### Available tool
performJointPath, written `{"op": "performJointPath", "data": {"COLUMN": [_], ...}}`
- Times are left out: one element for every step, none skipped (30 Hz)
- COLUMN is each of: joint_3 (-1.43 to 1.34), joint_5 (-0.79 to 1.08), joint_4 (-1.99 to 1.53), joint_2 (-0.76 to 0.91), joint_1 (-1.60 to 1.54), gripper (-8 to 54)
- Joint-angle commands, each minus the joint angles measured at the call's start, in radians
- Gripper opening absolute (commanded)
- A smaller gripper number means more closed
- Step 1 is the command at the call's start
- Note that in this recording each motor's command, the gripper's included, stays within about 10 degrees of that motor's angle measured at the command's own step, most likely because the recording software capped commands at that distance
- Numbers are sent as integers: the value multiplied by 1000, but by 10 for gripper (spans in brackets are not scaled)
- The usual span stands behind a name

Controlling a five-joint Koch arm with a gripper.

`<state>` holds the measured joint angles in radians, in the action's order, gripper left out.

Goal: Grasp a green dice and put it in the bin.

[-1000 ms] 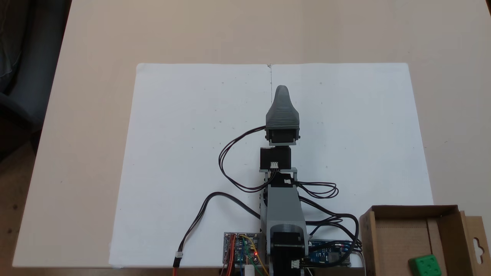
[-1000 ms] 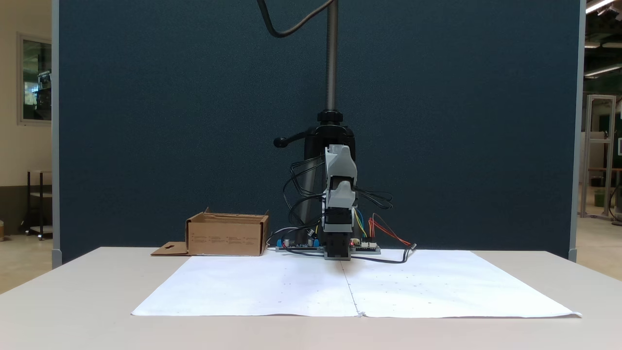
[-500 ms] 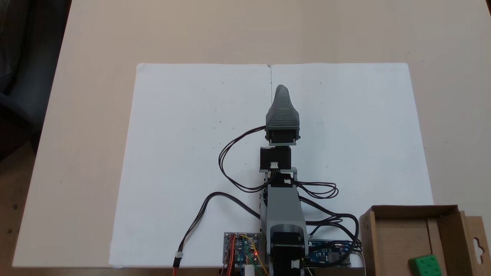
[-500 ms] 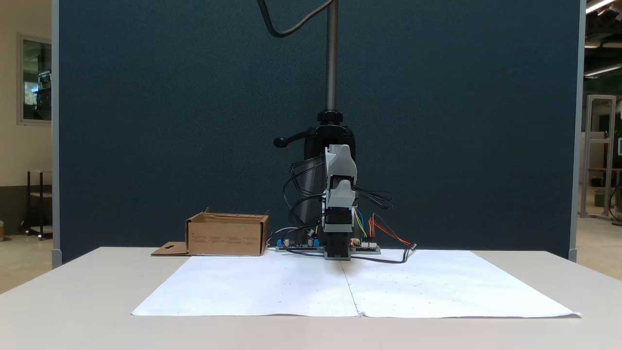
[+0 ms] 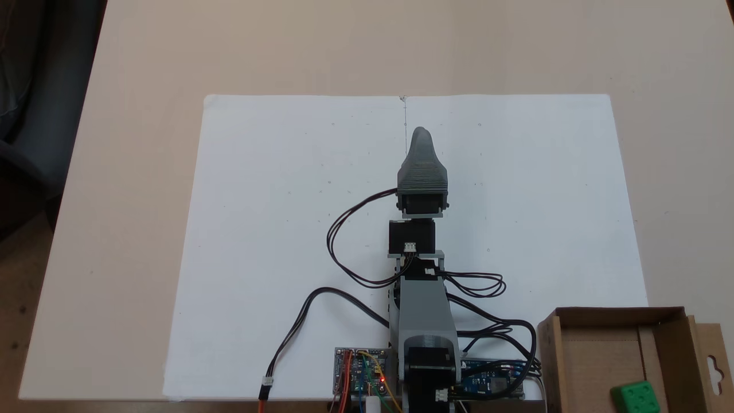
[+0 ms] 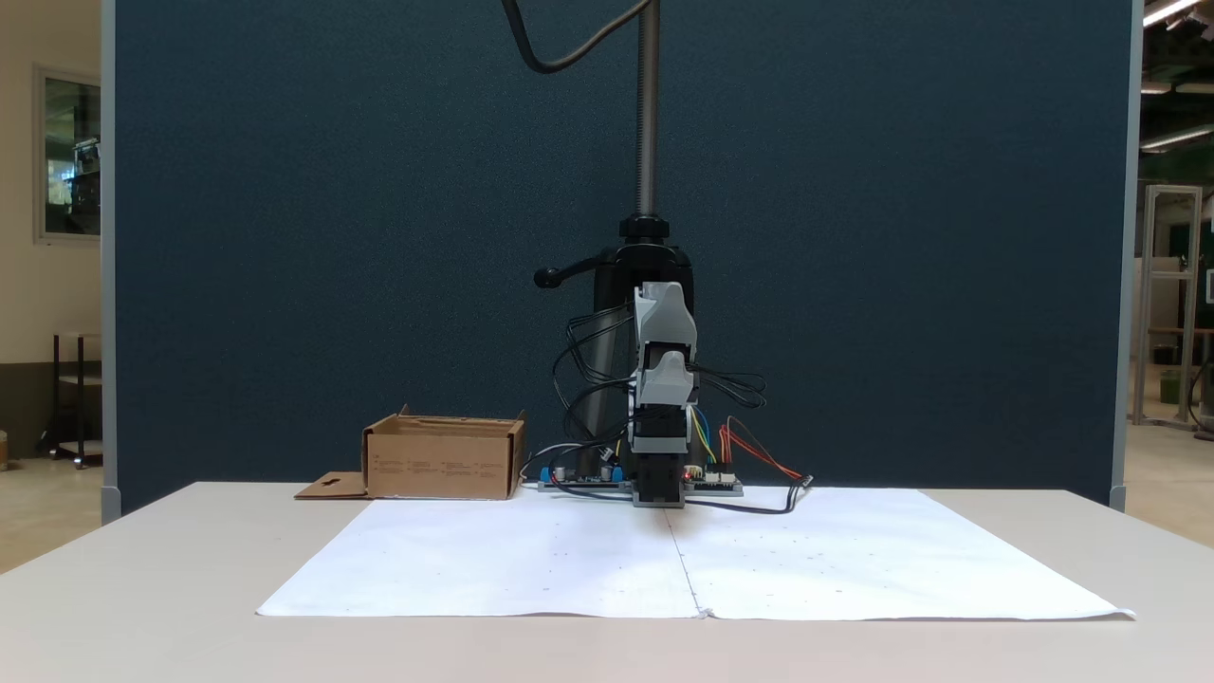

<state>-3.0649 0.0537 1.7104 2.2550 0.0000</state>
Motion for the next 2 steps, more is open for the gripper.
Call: {"op": "performJointPath", "data": {"joint_3": [-69, -69], "joint_5": [18, 17], "joint_4": [101, 101], "joint_2": [118, 118], "joint_1": [3, 3], "gripper": [459, 459]}}
